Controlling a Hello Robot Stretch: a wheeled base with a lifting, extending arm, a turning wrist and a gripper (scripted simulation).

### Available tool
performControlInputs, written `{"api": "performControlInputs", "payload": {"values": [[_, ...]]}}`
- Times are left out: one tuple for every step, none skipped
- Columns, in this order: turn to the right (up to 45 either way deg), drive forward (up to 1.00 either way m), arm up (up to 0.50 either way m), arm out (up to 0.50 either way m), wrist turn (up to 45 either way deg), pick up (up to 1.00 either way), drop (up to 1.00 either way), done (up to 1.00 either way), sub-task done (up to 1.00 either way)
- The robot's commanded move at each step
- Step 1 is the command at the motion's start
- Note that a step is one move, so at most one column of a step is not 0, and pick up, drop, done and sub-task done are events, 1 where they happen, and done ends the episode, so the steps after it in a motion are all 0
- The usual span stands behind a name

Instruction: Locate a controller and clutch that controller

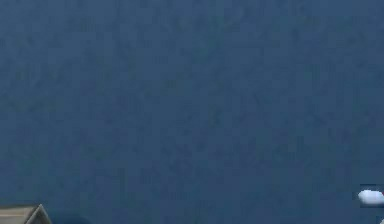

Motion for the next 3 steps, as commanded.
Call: {"api": "performControlInputs", "payload": {"values": [[45.0,0.00,0.00,0.00,0.0,0.00,0.00,0.00,0.00],[45.0,0.00,0.00,0.00,0.0,0.00,0.00,0.00,0.00],[0.0,0.30,0.00,0.00,0.0,0.00,0.00,0.00,0.00]]}}
